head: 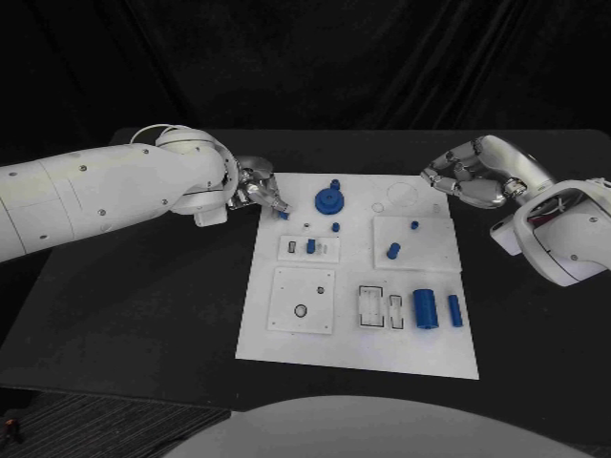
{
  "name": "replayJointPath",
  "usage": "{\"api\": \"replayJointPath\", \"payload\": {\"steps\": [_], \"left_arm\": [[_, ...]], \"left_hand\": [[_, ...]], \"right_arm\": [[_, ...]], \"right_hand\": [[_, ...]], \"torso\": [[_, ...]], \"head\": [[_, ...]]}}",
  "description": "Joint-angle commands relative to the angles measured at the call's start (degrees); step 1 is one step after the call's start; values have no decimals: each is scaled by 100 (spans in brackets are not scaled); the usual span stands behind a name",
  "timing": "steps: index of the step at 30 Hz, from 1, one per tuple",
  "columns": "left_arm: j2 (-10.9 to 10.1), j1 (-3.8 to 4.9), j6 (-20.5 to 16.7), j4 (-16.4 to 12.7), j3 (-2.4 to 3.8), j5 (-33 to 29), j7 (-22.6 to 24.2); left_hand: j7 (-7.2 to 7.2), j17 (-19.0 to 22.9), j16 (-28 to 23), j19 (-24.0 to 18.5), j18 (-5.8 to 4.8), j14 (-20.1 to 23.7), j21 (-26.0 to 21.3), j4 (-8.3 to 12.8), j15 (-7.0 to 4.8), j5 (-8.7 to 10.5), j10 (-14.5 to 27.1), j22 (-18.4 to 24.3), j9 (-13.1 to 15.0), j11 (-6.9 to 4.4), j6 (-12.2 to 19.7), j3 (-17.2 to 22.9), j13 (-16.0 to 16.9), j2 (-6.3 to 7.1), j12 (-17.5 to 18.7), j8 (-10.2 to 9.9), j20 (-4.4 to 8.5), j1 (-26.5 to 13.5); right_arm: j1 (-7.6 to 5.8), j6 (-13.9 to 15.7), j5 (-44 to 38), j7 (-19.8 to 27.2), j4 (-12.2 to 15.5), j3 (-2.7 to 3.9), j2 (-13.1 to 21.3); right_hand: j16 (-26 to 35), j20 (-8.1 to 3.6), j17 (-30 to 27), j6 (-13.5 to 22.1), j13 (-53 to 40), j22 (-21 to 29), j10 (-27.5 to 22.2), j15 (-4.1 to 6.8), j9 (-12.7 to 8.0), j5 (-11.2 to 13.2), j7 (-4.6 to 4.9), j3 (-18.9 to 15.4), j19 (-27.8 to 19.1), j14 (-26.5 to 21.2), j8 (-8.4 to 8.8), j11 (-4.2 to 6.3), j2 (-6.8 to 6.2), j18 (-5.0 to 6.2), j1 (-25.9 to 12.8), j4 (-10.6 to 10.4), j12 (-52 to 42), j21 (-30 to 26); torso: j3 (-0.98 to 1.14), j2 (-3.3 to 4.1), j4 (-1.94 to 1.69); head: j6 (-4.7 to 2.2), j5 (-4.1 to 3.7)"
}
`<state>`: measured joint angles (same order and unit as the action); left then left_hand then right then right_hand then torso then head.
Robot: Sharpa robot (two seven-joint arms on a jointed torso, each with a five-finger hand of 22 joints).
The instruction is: Assemble the parts on the task board
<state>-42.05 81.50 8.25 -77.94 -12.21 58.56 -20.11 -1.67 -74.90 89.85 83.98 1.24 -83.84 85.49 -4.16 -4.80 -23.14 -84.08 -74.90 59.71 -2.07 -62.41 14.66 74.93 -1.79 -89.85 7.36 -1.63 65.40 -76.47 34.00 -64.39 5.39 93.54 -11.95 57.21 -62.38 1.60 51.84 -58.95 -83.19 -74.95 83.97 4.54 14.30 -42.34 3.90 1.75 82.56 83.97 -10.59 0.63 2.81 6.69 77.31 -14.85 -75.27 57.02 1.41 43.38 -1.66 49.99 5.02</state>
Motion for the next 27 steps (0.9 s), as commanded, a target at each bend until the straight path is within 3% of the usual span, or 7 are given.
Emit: {"api": "replayJointPath", "payload": {"steps": [1, 9, 12, 18, 25, 27], "left_arm": [[-6, -15, 18, -17, 2, 20, 70], [-59, -16, -84, -60, 2, 20, 85], [-108, -16, -202, -117, 2, 20, 99], [-253, -15, -409, -286, 3, 20, 123], [-616, 11, -605, -774, 5, -56, 134], [-712, 34, -579, -902, 5, -231, 129]], "left_hand": [[-25, -1510, 15, 347, -4, -616, -29, 64, 45, -79, -592, -1351, -2, 36, 39, 230, 1507, 109, -15, -26, -43, -56], [-67, -1510, 15, 338, -1, -616, -41, 343, 70, -330, -592, -1348, 34, 68, 89, 1119, 1507, 342, -15, -58, -64, -254], [-76, -1510, 15, 346, -5, -616, -25, 516, 75, -327, -592, -1353, 104, 74, 90, 1533, 1507, 464, -15, -27, -74, -372], [-75, -1510, 15, 356, -9, -616, -7, 598, 74, -306, -592, -1358, 160, 70, 71, 1700, 1507, 525, -15, 12, -75, -424], [-64, -1510, 15, 358, -9, -616, -3, 618, 68, -226, -592, -1359, 198, 64, 55, 1771, 1507, 560, -15, 41, -72, -481], [-55, -1510, 15, 357, -8, -616, -6, 629, 62, -111, -592, -1358, 220, 55, 45, 1811, 1507, 572, -15, 58, -67, -511]], "right_arm": [[19, -41, -31, -89, -3, 4, -1], [27, -61, -31, -109, -8, 4, 1], [30, -64, -31, -120, -8, 4, 8], [34, -25, -31, -173, 3, 4, 26], [35, 19, -31, -267, 24, 4, 60], [35, 36, -31, -296, 29, 4, 66]], "right_hand": [[-28, -26, -8, -33, 982, -265, 68, 28, 8, -29, -1, 35, 22, 97, 10, 32, 12, -62, 54, 12, 21, 4], [-21, -26, -19, -34, 991, -262, 65, 28, 9, -30, -1, 39, 19, 95, 10, 32, 7, -60, 58, 17, 31, -7], [-21, -26, -19, -34, 991, -262, 65, 28, 9, -30, -1, 39, 19, 95, 10, 32, 7, -60, 58, 17, 31, -7], [-11, -27, -33, -34, 1003, -256, 61, 28, 9, -30, 0, 44, 15, 93, 10, 32, 4, -57, 60, 20, 43, -25], [1, -28, -52, -35, 1014, -256, 57, 29, 10, -35, -1, 64, 12, 89, 10, 33, 12, -56, 72, 28, 56, -34], [1, -28, -52, -35, 1014, -256, 57, 29, 10, -35, -1, 64, 12, 89, 10, 33, 12, -56, 72, 28, 56, -34]], "torso": [[3, 1, -6], [0, -1, 2], [1, -2, 6], [2, 1, 3], [-7, 4, -2], [-1, 2, -1]], "head": [[1, 0], [1, 14], [1, 27], [1, 18], [1, 15], [1, 19]]}}
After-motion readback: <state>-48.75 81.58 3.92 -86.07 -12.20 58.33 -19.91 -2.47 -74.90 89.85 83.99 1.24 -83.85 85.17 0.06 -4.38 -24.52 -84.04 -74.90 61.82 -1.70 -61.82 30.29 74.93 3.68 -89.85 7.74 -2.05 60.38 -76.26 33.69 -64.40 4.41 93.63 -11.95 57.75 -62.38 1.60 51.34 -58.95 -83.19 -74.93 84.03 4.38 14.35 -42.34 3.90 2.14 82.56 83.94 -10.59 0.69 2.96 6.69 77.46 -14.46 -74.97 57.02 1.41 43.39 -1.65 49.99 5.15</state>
